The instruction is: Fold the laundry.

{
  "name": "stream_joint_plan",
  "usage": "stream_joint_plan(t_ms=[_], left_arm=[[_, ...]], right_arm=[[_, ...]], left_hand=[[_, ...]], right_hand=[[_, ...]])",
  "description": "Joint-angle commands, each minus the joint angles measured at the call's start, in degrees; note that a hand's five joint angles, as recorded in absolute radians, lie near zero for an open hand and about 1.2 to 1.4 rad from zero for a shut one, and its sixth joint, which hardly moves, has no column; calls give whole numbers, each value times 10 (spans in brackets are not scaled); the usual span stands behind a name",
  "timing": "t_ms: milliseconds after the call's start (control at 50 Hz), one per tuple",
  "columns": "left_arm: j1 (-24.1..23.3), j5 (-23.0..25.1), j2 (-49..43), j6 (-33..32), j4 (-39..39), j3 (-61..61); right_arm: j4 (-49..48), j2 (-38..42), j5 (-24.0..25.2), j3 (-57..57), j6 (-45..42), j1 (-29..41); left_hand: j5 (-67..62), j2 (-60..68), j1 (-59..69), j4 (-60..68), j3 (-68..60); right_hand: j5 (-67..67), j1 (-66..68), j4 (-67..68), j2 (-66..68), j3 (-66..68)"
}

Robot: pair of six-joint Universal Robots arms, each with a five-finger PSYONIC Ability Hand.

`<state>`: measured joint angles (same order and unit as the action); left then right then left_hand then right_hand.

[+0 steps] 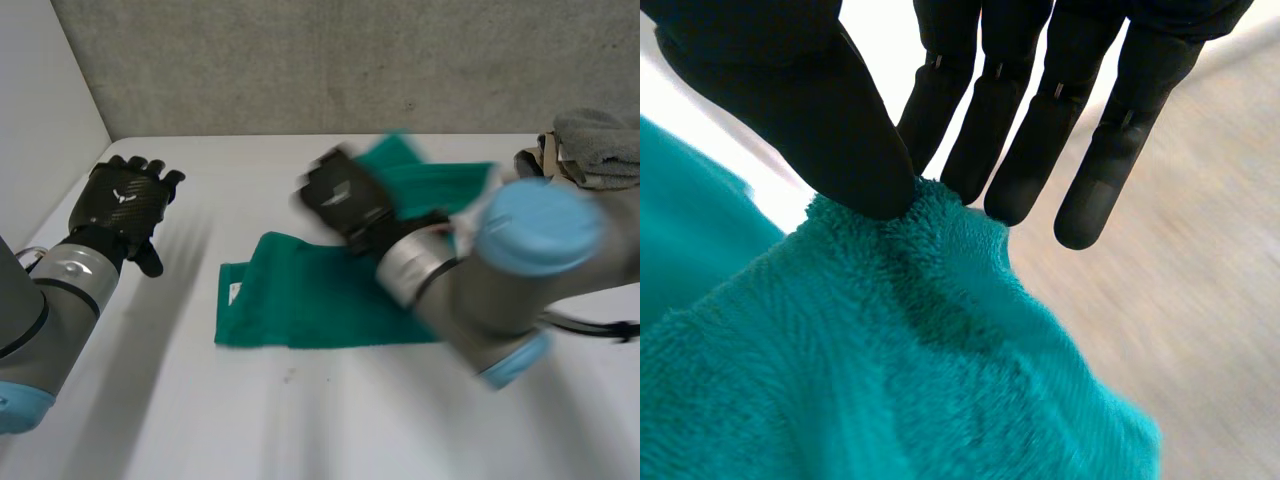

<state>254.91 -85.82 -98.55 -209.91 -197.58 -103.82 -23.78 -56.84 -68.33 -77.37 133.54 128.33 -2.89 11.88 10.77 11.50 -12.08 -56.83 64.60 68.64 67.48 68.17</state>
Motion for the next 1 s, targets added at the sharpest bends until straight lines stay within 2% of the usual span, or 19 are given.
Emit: stream_joint_plan(t_ms=[20,100,180,200,260,320,420,460,560,620,640,660,680,760,860,940,1000], left_arm=[[0,0,-1,-1,-1,-18],[-1,0,-2,-1,-2,-18],[-7,3,-2,-2,-2,-9],[-8,4,-2,-2,-3,-7],[-14,9,-5,-1,-4,10],[-30,11,-9,-1,-5,27],[-70,10,-30,-1,-8,48],[-96,10,-44,-1,-9,60],[-118,7,-64,-1,-9,66],[-120,7,-65,-1,-8,63],[-120,7,-65,-1,-9,63],[-119,7,-65,-1,-8,60],[-118,6,-65,-1,-8,59],[-117,4,-60,-1,-7,55],[-115,3,-45,-1,-7,46],[-108,3,-28,-1,-7,35],[-100,3,-21,-1,-7,27]], right_arm=[[10,133,33,59,-25,86],[19,158,26,72,-53,101],[20,123,-3,63,-43,99],[21,95,-31,52,-29,96],[23,61,-75,26,18,89],[36,20,-116,-13,100,52],[138,-27,-128,-61,199,-16],[169,-27,-129,-70,211,-33],[212,-6,-145,-91,210,-88],[213,9,-166,-96,183,-120],[210,9,-180,-93,160,-128],[205,7,-187,-91,147,-131],[197,6,-194,-89,135,-134],[130,-2,-219,-78,88,-130],[73,-43,-216,-58,45,-98],[44,-41,-190,-24,16,-6],[29,7,-132,0,5,59]], left_hand=[[29,-19,-8,-15,21],[29,-19,-8,-15,21],[29,-19,-8,-15,21],[29,-19,-8,-15,21],[29,-19,-8,-15,21],[29,-19,-8,-15,21],[29,-19,-8,-15,21],[29,-19,-8,-15,21],[29,-19,-8,-15,21],[29,-19,-8,-15,21],[29,-19,-8,-15,21],[29,-19,-8,-15,21],[29,-19,-8,-15,21],[29,-19,-8,-15,21],[29,-19,-8,-15,21],[29,-19,-8,-15,21],[29,-19,-8,-15,21]], right_hand=[[-132,154,114,125,118],[-132,154,114,125,118],[557,-535,-575,-564,-571],[568,-546,-586,-575,-582],[568,-546,-586,-575,-582],[568,-546,-586,-575,-582],[568,-546,-586,-575,-582],[568,-546,-586,-575,-582],[568,-546,-586,-575,-582],[324,-302,-343,-331,-338],[42,-20,-60,-49,-56],[-91,113,72,84,77],[-131,154,113,125,118],[-132,154,114,125,118],[-132,154,114,125,118],[-132,154,114,125,118],[-132,154,114,125,118]])
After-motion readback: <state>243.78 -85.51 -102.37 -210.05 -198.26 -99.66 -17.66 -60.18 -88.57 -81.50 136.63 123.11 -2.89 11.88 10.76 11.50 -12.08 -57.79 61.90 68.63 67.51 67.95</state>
